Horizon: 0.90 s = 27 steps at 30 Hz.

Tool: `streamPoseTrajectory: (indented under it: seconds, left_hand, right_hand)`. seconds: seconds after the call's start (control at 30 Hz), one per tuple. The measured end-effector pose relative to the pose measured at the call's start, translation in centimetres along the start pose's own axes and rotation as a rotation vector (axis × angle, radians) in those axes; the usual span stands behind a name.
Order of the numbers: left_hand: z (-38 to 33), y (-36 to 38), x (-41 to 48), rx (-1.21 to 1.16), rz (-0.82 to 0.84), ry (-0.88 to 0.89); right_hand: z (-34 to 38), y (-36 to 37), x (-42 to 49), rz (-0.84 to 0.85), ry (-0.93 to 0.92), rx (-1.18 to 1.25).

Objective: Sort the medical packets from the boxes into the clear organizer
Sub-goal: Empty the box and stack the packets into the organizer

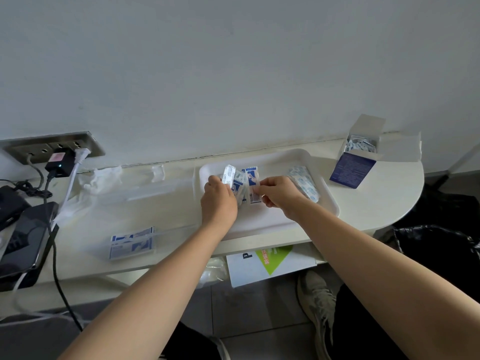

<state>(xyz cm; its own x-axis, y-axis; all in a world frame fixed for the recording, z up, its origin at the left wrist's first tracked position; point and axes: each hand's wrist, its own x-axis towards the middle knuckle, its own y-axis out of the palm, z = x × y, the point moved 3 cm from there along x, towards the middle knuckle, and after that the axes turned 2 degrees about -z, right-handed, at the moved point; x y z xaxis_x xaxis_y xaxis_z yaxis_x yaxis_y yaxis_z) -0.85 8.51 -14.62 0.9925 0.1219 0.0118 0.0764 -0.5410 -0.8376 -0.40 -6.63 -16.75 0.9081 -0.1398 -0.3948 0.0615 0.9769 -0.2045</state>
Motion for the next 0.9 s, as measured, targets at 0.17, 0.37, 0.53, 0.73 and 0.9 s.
streamPoseTrajectory:
  seconds: [0.17, 0.37, 0.53, 0.73, 0.9]
  left_hand:
    - [0.1, -0.7, 0.3, -0.111, -0.007, -0.061]
    - [0.6, 0.5, 0.5, -0.215, 0.040, -0.083]
    - [0.8, 0.7, 0.5, -0.256, 0.038, -0.087]
    - [-0.5, 1.0, 0.2, -0.330, 0.107, -0.002]
    - [-3.8, 2.9, -1.2, -0.319, 0.264, 0.132]
  right_hand:
    - [0.9, 0.9, 0.0, 0.012, -0.028, -0.012]
    - [0.1, 0.1, -0.4, 0.038, 0.023, -0.059]
    - [0.4, 1.4, -0.4, 0.085, -0.025, -0.025]
    - [1.3, 0.4, -0.5, -0.011, -0.094, 0.010]
    - [1.4, -3.5, -1.1, -0.083, -0.173, -0.110]
